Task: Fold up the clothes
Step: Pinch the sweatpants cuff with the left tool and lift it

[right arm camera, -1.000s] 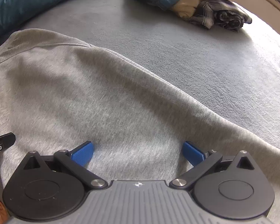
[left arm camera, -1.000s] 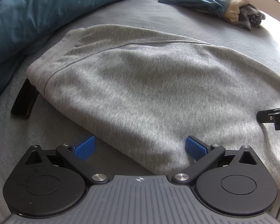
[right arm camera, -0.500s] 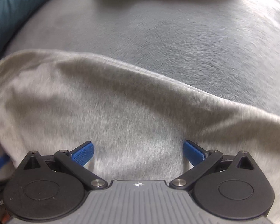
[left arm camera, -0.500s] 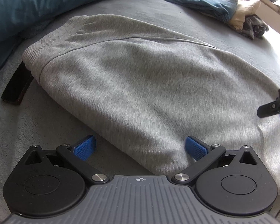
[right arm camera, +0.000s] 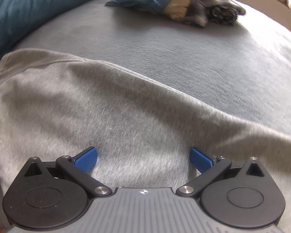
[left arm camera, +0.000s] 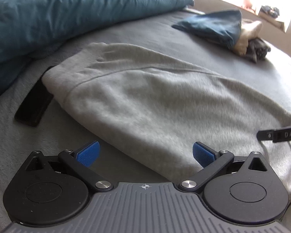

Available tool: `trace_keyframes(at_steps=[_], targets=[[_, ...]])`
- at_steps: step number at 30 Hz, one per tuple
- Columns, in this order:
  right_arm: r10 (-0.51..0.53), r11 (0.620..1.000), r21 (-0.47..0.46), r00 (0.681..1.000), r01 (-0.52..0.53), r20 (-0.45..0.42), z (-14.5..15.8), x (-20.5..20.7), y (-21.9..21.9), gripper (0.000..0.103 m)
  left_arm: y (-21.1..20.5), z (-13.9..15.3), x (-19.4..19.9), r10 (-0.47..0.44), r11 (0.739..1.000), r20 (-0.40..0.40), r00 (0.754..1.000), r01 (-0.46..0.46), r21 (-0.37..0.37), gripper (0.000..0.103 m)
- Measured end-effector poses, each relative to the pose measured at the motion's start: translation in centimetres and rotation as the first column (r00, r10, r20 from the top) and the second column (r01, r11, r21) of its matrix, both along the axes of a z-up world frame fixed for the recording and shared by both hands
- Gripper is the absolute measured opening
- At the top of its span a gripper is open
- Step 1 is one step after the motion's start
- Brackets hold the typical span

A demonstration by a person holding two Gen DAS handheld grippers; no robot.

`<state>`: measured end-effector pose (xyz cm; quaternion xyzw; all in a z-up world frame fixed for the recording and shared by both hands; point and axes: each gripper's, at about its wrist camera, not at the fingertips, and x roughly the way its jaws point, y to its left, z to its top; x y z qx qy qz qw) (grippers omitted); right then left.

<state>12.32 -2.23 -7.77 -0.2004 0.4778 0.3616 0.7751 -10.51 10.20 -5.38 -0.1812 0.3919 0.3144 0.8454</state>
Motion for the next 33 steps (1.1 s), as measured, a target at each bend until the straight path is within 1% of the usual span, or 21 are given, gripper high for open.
trace_keyframes(at_steps=[4,6,9,10,12,14,16,19,20,22,24,26,28,30,31,33], targets=[[0.063,0.998,0.002,0.998,-0.063,0.021,0.0,0.1,0.1,0.103,0.9,-0.3,-1.2,0.078,0.997,0.052,0.996,-0.076,-0.025,0.103],[0.07,0.998,-0.003,0.997,-0.07,0.018,-0.1,0.2,0.4,0.103,1.4,-0.4,-1.9,0.117,0.993,0.076,0.99,-0.115,-0.035,0.103],[0.075,0.997,-0.018,0.997,-0.075,0.004,0.4,0.4,1.0,0.103,2.3,-0.4,-2.6,0.149,0.989,0.112,0.982,-0.147,-0.031,0.101],[0.073,0.997,0.002,0.997,-0.073,0.004,0.7,0.4,1.0,0.103,2.7,-0.4,-2.9,0.157,0.988,0.125,0.98,-0.155,-0.027,0.1],[0.085,0.994,0.071,0.996,-0.084,-0.009,1.8,0.3,1.1,0.103,3.6,-0.2,-3.3,0.187,0.982,0.159,0.969,-0.185,-0.026,0.099],[0.116,0.984,0.137,0.993,-0.113,-0.016,2.9,-0.3,1.6,0.103,4.9,-0.1,-3.8,0.23,0.973,0.188,0.955,-0.226,-0.042,0.098],[0.166,0.969,0.187,0.986,-0.161,-0.011,3.8,-1.1,2.7,0.103,6.5,-0.1,-4.2,0.287,0.958,0.213,0.934,-0.278,-0.07,0.097],[0.238,0.944,0.236,0.971,-0.23,-0.006,4.8,-2.1,4.8,0.103,8.8,-0.3,-4.8,0.359,0.933,0.254,0.898,-0.336,-0.128,0.088],[0.261,0.937,0.245,0.965,-0.25,-0.011,5.0,-2.3,5.6,0.103,9.6,-0.4,-4.9,0.379,0.924,0.269,0.885,-0.349,-0.154,0.083],[0.288,0.927,0.257,0.957,-0.272,-0.026,5.2,-2.7,6.9,0.103,11.1,-0.7,-5.1,0.418,0.906,0.288,0.862,-0.373,-0.199,0.082],[0.309,0.919,0.269,0.95,-0.287,-0.041,5.2,-3.2,8.1,0.102,12.4,-1.1,-5.1,0.453,0.888,0.298,0.84,-0.397,-0.232,0.078],[0.316,0.916,0.281,0.946,-0.286,-0.067,4.9,-3.6,8.8,0.102,13.6,-1.4,-5.2,0.489,0.868,0.307,0.817,-0.419,-0.268,0.076],[0.318,0.917,0.283,0.944,-0.282,-0.086,4.4,-3.8,8.8,0.102,14.7,-2.0,-5.1,0.509,0.852,0.305,0.805,-0.42,-0.312,0.073],[0.318,0.918,0.283,0.943,-0.279,-0.102,3.9,-4.1,8.8,0.1,15.6,-2.5,-4.7,0.522,0.839,0.285,0.804,-0.425,-0.339,0.069],[0.316,0.919,0.282,0.943,-0.276,-0.107,3.7,-4.1,8.8,0.1,15.9,-2.9,-4.6,0.53,0.831,0.275,0.802,-0.427,-0.357,0.068],[0.307,0.922,0.279,0.945,-0.267,-0.113,3.4,-3.9,8.7,0.098,16.3,-3.3,-4.4,0.546,0.817,0.272,0.792,-0.433,-0.381,0.066]])
